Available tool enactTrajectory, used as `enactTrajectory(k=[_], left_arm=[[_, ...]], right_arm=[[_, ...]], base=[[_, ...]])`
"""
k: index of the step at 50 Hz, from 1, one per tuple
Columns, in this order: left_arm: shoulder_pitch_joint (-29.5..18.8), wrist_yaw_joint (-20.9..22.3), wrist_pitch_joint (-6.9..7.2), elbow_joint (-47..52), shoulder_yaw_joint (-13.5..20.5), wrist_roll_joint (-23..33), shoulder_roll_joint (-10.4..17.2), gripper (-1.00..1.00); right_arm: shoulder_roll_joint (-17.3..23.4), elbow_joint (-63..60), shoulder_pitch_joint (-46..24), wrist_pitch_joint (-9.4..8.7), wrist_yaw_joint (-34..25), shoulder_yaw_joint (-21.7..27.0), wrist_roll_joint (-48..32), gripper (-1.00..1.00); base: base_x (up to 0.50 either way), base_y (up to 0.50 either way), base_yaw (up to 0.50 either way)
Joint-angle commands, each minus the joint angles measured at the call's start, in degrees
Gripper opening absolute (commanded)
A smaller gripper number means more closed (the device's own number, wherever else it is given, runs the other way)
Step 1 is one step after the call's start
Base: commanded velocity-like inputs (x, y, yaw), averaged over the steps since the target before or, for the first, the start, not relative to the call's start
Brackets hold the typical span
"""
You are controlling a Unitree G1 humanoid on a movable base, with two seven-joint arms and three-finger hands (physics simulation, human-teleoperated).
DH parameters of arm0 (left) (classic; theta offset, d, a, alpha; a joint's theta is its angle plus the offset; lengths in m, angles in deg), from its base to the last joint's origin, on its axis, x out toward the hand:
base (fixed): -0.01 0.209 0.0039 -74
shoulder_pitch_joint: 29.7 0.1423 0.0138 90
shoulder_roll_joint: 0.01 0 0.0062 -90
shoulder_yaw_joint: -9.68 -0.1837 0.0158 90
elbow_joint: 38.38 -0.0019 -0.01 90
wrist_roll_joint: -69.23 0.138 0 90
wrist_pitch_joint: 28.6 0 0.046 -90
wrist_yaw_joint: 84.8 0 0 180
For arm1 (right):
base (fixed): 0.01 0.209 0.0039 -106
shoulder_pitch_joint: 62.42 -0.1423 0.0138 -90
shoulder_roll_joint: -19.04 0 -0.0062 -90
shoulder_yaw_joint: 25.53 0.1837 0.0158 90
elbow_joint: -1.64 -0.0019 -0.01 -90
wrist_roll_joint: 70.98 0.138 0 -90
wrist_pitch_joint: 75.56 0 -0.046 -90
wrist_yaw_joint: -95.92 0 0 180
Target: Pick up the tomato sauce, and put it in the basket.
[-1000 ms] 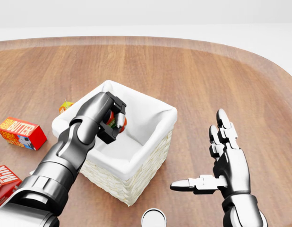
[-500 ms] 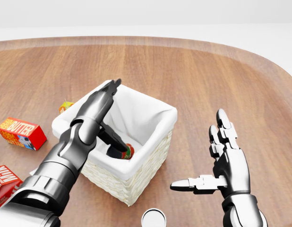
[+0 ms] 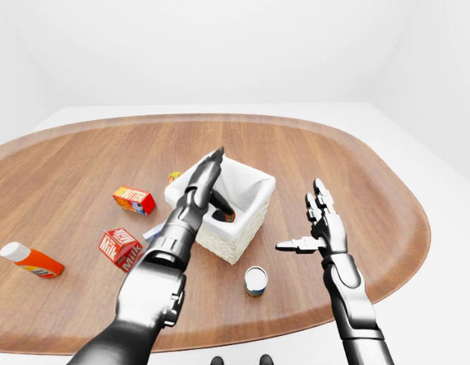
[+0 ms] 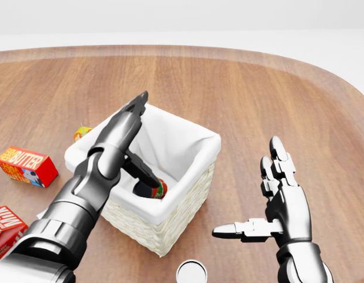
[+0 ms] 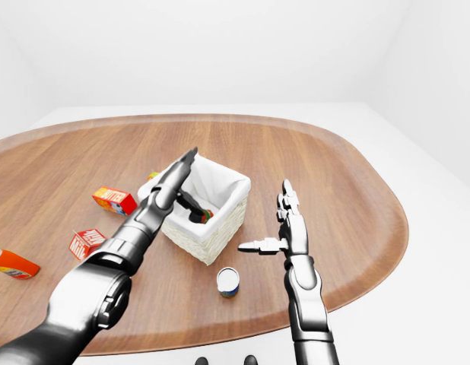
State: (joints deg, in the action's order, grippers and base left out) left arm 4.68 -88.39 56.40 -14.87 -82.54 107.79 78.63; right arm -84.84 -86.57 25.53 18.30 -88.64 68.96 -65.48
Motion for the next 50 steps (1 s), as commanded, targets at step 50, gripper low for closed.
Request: enactTrajectory(k=[50], left_arm=[[30.1,29.8,10.00,93.7,-0.9,-4.3,-2.7,1.00]], right_arm=[[0.0,0.0,0.1,0.07,0.1,0.0,-0.4,1.00]], base=[[0.00,0.00,0.00]])
